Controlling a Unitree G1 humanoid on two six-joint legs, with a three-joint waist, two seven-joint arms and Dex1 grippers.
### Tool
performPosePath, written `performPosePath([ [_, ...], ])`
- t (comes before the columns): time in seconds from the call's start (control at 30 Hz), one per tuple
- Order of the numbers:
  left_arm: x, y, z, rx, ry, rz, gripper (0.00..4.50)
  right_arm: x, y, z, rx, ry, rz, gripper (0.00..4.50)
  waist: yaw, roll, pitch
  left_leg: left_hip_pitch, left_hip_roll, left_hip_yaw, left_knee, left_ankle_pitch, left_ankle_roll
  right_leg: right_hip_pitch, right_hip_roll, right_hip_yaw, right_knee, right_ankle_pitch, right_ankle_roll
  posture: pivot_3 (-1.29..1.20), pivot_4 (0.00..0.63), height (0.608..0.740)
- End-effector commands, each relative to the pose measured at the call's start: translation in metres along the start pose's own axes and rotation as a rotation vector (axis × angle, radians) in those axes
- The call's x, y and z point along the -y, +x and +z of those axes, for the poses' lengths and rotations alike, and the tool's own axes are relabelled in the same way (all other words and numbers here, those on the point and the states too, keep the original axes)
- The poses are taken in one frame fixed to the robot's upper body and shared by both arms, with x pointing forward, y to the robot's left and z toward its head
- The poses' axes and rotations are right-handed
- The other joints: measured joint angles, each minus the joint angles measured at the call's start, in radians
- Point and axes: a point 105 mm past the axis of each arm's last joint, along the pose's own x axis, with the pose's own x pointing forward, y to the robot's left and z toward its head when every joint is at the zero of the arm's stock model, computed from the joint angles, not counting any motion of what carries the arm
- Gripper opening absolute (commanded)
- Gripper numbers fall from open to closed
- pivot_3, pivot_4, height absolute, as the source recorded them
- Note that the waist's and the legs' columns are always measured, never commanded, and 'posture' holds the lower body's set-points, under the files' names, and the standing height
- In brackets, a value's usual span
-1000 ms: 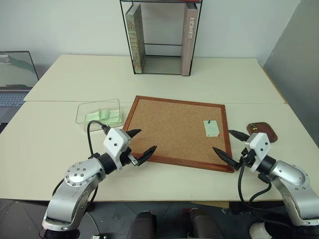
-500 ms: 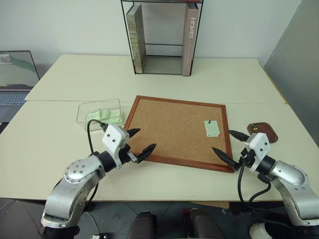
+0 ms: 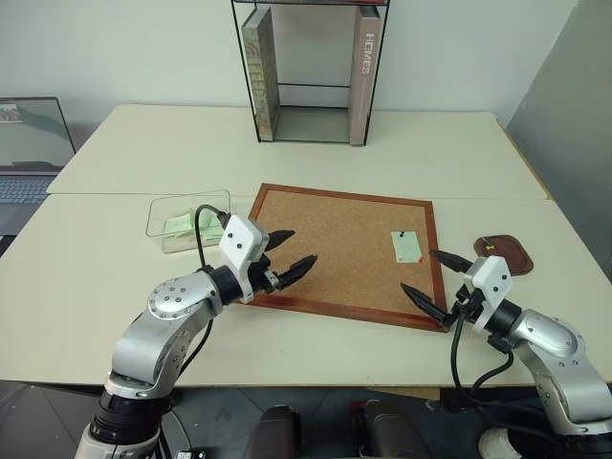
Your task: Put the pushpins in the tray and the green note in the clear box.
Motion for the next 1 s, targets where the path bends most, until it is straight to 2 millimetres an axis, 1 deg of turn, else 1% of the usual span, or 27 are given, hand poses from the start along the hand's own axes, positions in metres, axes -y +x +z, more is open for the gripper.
performPosePath([
  [0.03, 0.0, 0.008, 0.007, 0.013, 0.04, -0.004, 2.65, -0.001, 0.0, 0.013, 0.045, -0.034, -0.005, 4.5, 0.0, 0.0, 0.0, 0.0, 0.0, 0.0, 0.0, 0.0, 0.0, 0.0, 0.0, 0.0, 0.0, 0.0, 0.0, 0.0, 0.15, 0.74],
  [0.17, 0.0, 0.019, 0.002, -0.005, 0.042, -0.006, 1.83, 0.0, 0.002, 0.014, 0.048, -0.036, -0.003, 4.5, 0.0, 0.0, 0.0, 0.0, 0.0, 0.0, 0.0, 0.0, 0.0, 0.0, 0.0, 0.0, 0.0, 0.0, 0.0, 0.0, 0.15, 0.74],
  [0.2, 0.001, 0.024, 0.001, -0.013, 0.043, -0.014, 1.75, 0.0, 0.003, 0.014, 0.049, -0.038, 0.001, 4.5, 0.0, 0.0, 0.0, 0.0, 0.0, 0.0, 0.0, 0.0, 0.0, 0.0, 0.0, 0.0, 0.0, 0.0, 0.0, 0.0, 0.15, 0.74],
  [0.23, 0.002, 0.026, 0.0, -0.018, 0.044, -0.02, 1.48, 0.0, 0.004, 0.014, 0.05, -0.039, 0.003, 4.5, 0.0, 0.0, 0.0, 0.0, 0.0, 0.0, 0.0, 0.0, 0.0, 0.0, 0.0, 0.0, 0.0, 0.0, 0.0, 0.0, 0.15, 0.74],
  [0.3, 0.004, 0.033, -0.003, -0.03, 0.047, -0.037, 1.18, 0.0, 0.005, 0.016, 0.053, -0.042, 0.009, 4.5, 0.0, 0.0, 0.0, 0.0, 0.0, 0.0, 0.0, 0.0, 0.0, 0.0, 0.0, 0.0, 0.0, 0.0, 0.0, 0.0, 0.15, 0.74],
  [0.47, 0.004, 0.059, -0.004, -0.015, 0.073, -0.037, 0.07, 0.001, 0.009, 0.018, 0.058, -0.047, 0.007, 4.5, 0.001, 0.0, 0.0, 0.0, 0.0, 0.0, 0.0, 0.0, 0.0, 0.0, 0.0, 0.0, 0.0, 0.0, 0.0, 0.0, 0.15, 0.74],
  [0.53, 0.004, 0.068, -0.006, -0.012, 0.072, -0.031, 0.01, 0.002, 0.01, 0.019, 0.062, -0.048, 0.003, 4.5, 0.001, 0.0, 0.0, 0.0, -0.001, 0.0, 0.0, 0.0, 0.0, 0.0, 0.0, 0.0, 0.0, 0.0, 0.0, 0.0, 0.15, 0.74],
  [0.67, 0.001, 0.077, -0.017, -0.03, 0.052, -0.009, 0.01, 0.003, 0.011, 0.02, 0.06, -0.048, -0.009, 4.5, -0.002, 0.0, 0.0, 0.0, -0.001, 0.0, 0.0, 0.0, 0.0, 0.0, 0.0, 0.0, 0.0, 0.0, 0.0, 0.0, 0.15, 0.74],
  [0.8, -0.003, 0.081, -0.044, -0.099, -0.017, 0.01, 0.01, 0.01, 0.015, 0.017, 0.036, -0.028, -0.068, 4.5, -0.001, 0.0, 0.0, 0.0, -0.001, 0.0, 0.0, 0.0, 0.0, 0.0, 0.0, 0.0, 0.0, 0.0, 0.0, 0.0, 0.15, 0.74],
  [0.9, -0.001, 0.083, -0.062, -0.143, -0.051, -0.006, 0.01, 0.017, 0.02, 0.019, 0.032, 0.009, -0.114, 4.5, -0.001, 0.0, 0.0, 0.0, 0.0, 0.0, 0.001, 0.0, 0.0, 0.0, 0.0, 0.0, 0.001, 0.0, 0.0, 0.0, 0.15, 0.74],
  [1.0, -0.001, 0.084, -0.07, -0.159, -0.043, -0.013, 0.01, 0.024, 0.028, 0.019, 0.008, 0.034, -0.148, 4.5, 0.0, 0.0, 0.0, 0.0, -0.001, 0.0, 0.001, 0.0, 0.0, 0.0, 0.0, 0.0, 0.002, 0.0, 0.0, 0.0, 0.15, 0.74],
])
